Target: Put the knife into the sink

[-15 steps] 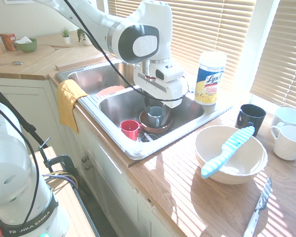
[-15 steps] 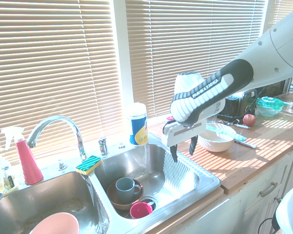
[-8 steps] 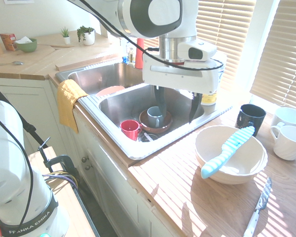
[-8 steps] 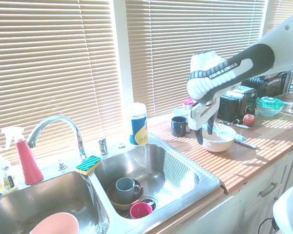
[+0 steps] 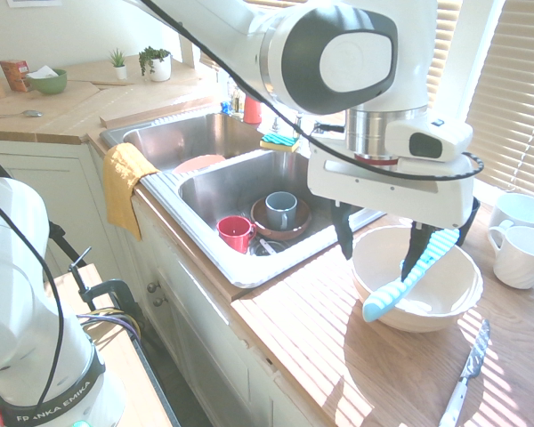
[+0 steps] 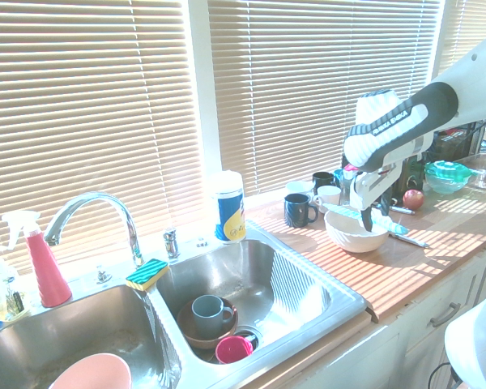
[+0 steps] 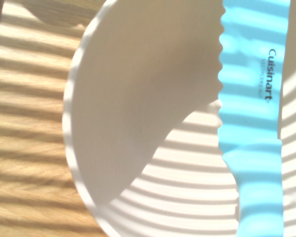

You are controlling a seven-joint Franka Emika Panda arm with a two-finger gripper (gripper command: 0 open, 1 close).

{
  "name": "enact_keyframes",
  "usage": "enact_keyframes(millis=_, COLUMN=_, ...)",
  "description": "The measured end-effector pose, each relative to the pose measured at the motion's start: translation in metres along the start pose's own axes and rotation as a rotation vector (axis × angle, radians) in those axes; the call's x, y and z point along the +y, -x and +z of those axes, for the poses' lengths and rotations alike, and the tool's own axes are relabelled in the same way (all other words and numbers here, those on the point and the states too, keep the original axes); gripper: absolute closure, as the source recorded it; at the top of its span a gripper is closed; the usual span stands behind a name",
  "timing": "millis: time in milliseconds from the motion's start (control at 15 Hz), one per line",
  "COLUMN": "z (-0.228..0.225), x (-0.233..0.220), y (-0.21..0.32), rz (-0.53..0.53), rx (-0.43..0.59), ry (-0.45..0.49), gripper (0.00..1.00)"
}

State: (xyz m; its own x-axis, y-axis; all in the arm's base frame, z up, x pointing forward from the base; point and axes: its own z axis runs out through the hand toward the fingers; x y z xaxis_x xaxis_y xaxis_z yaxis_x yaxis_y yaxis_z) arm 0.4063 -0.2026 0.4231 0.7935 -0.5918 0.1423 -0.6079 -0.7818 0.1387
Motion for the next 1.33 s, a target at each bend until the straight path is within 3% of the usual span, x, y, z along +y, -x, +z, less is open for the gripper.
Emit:
enact_keyframes(millis=133, z=0.008, x=0.006, y=-0.007, rz=0.044, rx=0.006, ry=-0.036, gripper=0.0)
enact_keyframes(millis=200, z=0.013, x=0.008, y=-0.011, rz=0.073, rx=0.0, ry=-0.062, gripper=1.0)
enact_keyframes(millis=400, z=0.02, x=0.01, y=-0.024, rz=0.113, rx=-0.001, ry=-0.115, gripper=1.0)
enact_keyframes(millis=1333, z=0.038, x=0.012, y=-0.038, rz=0.159, rx=-0.039, ry=-0.138, gripper=1.0)
